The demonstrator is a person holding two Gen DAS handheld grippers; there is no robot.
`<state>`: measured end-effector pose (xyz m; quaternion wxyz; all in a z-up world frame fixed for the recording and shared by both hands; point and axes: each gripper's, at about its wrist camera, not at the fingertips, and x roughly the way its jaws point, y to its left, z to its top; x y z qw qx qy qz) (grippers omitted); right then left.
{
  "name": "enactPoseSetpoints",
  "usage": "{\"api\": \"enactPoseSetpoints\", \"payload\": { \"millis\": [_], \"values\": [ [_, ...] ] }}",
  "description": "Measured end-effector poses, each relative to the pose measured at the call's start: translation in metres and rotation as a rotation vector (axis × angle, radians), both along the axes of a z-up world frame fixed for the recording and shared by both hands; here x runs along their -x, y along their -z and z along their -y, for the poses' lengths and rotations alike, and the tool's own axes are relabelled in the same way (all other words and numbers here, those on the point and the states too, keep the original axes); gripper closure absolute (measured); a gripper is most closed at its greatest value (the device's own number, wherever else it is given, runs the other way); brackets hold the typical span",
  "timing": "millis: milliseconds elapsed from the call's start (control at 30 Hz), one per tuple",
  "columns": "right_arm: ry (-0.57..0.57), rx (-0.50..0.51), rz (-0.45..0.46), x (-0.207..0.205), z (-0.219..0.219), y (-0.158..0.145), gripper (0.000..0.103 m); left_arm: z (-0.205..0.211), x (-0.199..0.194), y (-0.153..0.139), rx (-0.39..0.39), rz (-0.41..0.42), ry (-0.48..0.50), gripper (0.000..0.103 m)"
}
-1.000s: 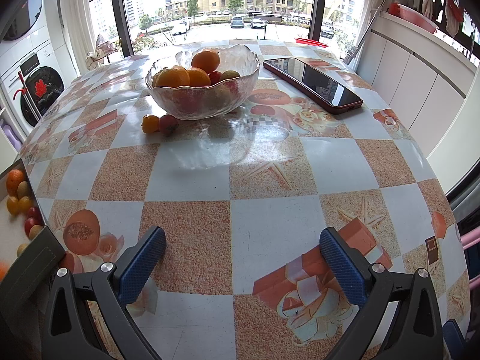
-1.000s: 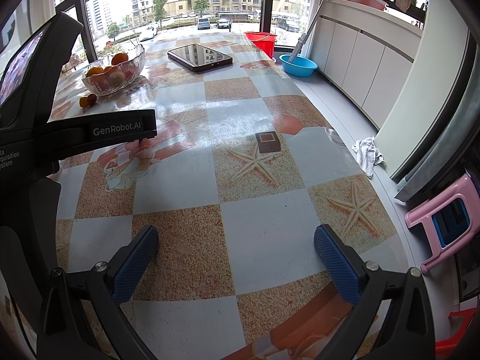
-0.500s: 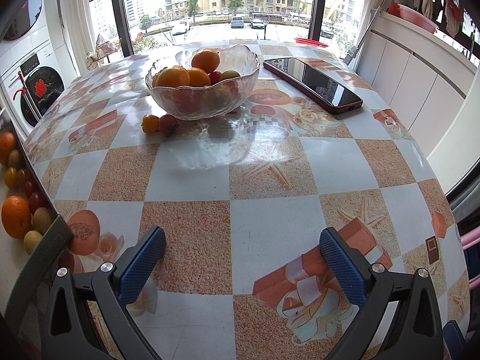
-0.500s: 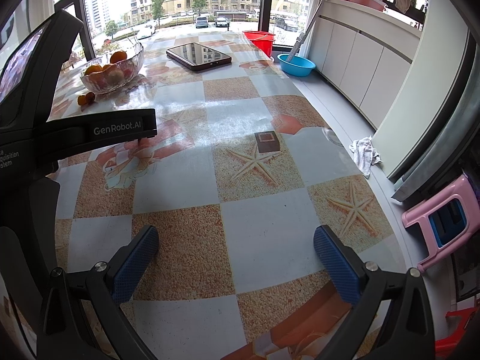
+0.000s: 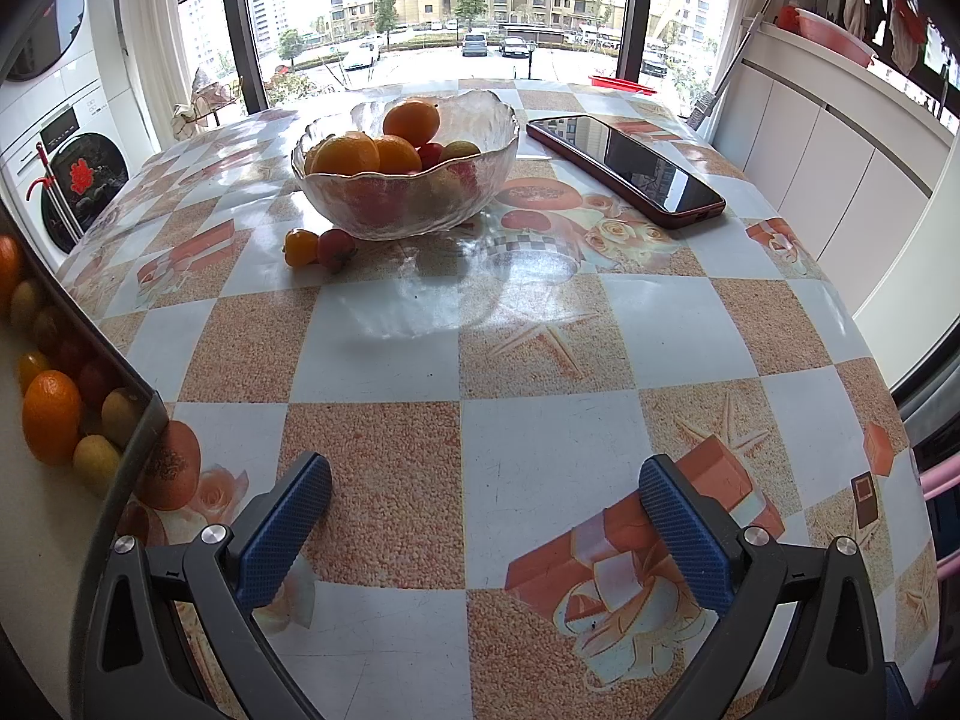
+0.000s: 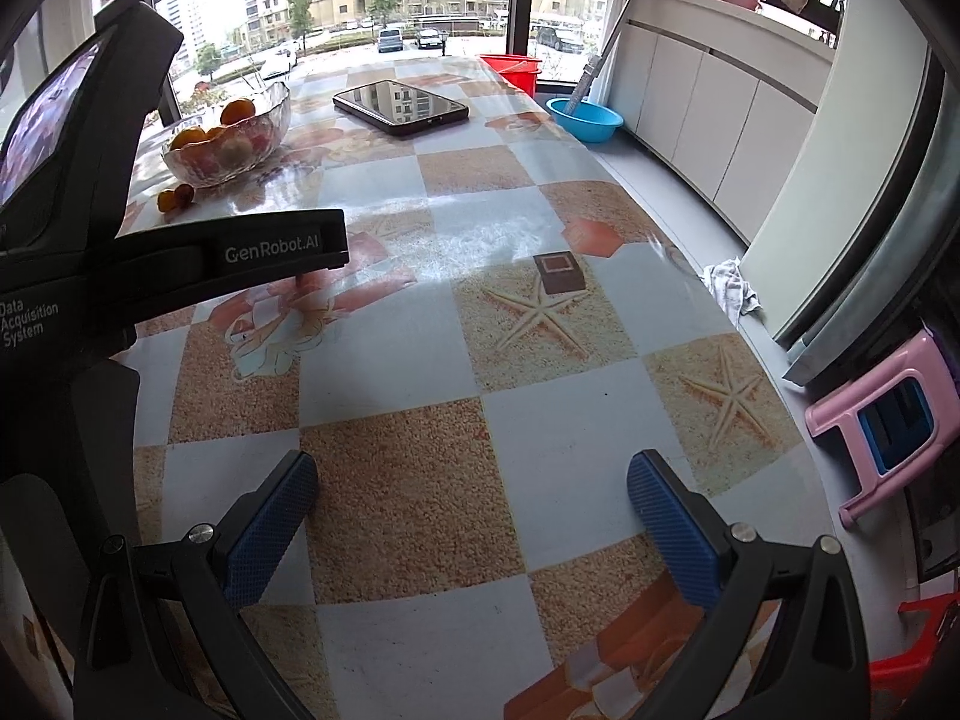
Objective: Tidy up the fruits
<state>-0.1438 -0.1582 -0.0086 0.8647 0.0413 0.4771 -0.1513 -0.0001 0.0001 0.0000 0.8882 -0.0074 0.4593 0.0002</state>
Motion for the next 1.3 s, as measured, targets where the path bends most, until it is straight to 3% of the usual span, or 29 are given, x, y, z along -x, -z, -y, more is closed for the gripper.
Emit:
{"api": "enactPoseSetpoints", "payload": {
  "millis": [1300],
  "values": [
    [0.023, 0.004, 0.017, -0.0013, -0.0044, 0.0009, 0.000, 0.0000, 0.0000, 0.0000, 0.000, 0.000, 0.000, 0.000]
  ]
}}
